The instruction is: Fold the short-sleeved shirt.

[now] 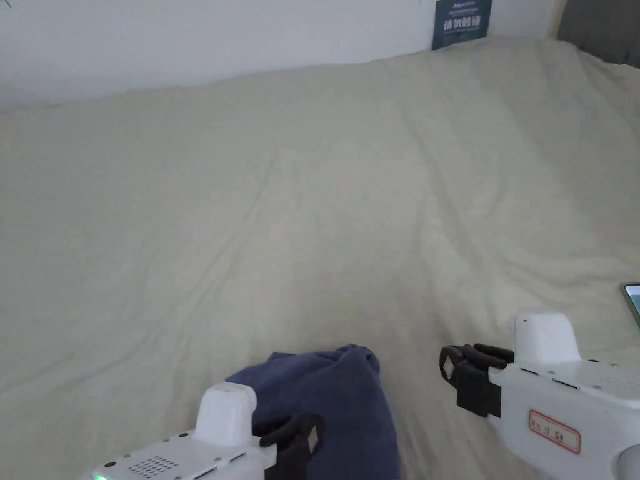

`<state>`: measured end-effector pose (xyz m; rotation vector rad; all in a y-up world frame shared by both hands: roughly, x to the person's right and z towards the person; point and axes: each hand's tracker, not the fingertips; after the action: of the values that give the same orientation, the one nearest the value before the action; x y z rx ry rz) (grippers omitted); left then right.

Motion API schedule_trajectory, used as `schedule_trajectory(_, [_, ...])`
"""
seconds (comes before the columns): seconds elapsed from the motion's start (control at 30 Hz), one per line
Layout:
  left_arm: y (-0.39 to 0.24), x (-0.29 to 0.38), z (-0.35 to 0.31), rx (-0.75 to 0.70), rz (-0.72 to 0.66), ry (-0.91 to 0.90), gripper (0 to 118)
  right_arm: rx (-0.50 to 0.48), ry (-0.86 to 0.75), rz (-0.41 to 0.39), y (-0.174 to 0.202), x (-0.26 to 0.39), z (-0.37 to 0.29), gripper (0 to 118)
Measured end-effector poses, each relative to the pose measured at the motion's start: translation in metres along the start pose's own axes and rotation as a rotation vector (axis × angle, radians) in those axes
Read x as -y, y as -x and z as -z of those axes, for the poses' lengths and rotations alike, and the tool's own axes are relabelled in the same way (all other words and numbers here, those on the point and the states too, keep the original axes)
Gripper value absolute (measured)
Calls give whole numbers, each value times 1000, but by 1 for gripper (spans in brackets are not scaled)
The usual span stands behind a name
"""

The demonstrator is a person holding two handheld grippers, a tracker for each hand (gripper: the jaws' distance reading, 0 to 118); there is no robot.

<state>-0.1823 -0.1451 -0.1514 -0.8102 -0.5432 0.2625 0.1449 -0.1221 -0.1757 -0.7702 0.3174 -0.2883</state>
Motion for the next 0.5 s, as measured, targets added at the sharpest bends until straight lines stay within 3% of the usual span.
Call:
schedule_trajectory(0.33, [59,24,-55,-121,-196,-111,0,-117,113,-145,70,11,48,5])
schedule_trajectory(0.37, [63,25,-56,-113,-206,-113,5,-125,118,-168,76,14,54,5])
schedule_trajectory(0.43, [68,26,-57,-110,-225,-110,36,-131,139,-205,86,17,64,5])
schedule_trajectory(0.47, [72,25,-56,-111,-227,-105,58,-135,146,-226,90,19,70,5])
schedule_trajectory(0.5, [74,24,-55,-119,-229,-101,87,-121,154,-231,93,20,75,5])
